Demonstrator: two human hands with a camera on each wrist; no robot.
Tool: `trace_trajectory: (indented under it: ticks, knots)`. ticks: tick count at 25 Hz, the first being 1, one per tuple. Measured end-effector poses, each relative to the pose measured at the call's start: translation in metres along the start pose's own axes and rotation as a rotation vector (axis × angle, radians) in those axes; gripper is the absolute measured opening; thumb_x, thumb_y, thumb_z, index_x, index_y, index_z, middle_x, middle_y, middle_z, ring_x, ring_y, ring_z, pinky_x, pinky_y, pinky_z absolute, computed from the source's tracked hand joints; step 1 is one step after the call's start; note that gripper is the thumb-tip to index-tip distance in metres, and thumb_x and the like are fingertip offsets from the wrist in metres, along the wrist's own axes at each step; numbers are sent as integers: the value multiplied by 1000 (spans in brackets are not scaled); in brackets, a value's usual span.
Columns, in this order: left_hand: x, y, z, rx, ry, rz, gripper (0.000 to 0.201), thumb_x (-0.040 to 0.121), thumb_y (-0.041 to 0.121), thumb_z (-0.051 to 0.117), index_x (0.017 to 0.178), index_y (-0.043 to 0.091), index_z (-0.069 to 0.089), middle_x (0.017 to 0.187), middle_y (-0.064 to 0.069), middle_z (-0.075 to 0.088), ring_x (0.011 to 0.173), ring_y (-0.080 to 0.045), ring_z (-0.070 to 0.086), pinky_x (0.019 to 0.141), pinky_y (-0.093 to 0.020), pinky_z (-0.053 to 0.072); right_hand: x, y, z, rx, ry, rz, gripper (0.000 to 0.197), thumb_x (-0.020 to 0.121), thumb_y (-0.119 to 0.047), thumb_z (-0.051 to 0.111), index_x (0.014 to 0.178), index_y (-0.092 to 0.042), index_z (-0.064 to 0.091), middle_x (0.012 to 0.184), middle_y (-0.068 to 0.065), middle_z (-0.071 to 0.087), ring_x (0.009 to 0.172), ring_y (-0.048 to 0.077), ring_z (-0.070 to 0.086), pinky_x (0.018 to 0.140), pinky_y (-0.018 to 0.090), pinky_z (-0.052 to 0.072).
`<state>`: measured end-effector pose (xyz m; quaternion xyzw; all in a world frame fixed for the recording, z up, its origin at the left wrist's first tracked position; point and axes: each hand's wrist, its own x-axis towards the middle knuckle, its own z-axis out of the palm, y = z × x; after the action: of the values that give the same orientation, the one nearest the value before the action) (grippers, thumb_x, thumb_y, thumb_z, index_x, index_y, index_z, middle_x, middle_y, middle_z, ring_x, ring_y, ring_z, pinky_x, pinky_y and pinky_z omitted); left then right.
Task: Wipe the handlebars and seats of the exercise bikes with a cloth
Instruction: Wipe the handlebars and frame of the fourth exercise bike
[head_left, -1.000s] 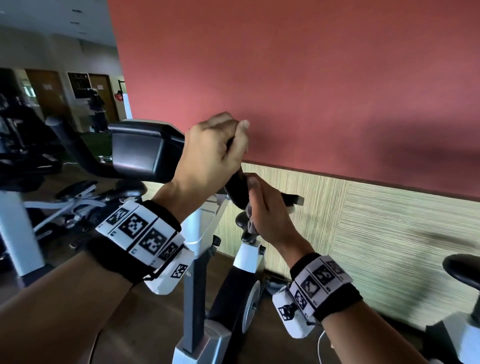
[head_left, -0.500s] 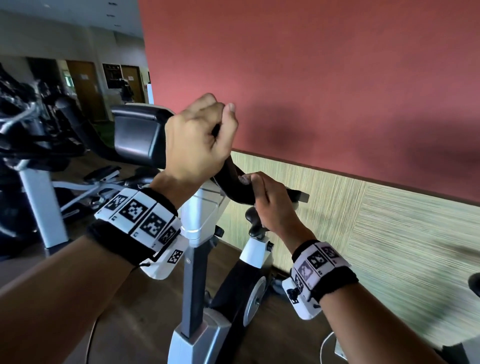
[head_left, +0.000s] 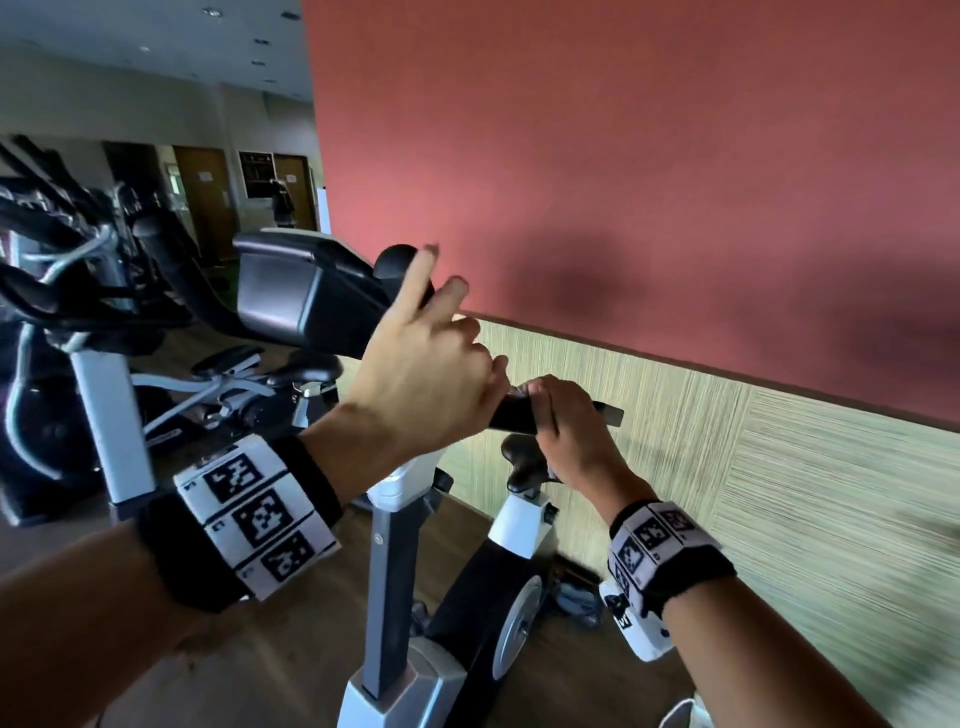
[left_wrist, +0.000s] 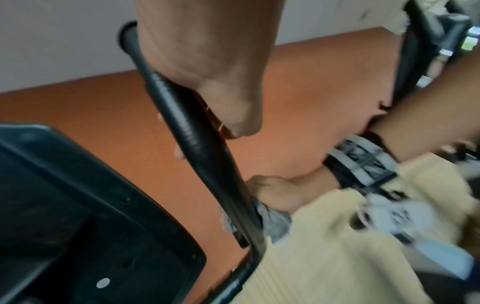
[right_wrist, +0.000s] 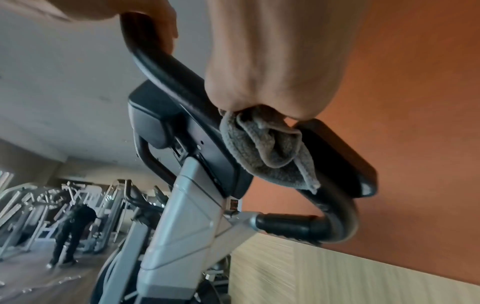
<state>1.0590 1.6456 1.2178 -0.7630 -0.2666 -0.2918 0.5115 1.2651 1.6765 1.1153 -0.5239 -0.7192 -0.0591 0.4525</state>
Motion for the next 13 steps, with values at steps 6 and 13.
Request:
trace_trajectory:
  ticks: [6, 13]
  knots:
    - [-4, 10, 14, 69, -65, 130, 36, 90, 29, 51, 65, 8, 68, 64, -9, 60, 76, -29, 51, 105, -47, 34, 38, 12, -27, -336, -526, 201, 40, 99, -37, 15, 75, -21, 43, 82, 3, 62, 85, 15, 58, 125, 49, 3]
    - [-4, 8, 20, 2, 60, 102, 33, 88, 25, 51, 61, 9, 61, 61, -7, 52, 73, -29, 47, 97, -44, 38, 19, 27, -21, -212, -452, 164, 59, 109, -36, 8, 108, -24, 66, 110, -4, 72, 145, 7, 36, 123, 42, -17]
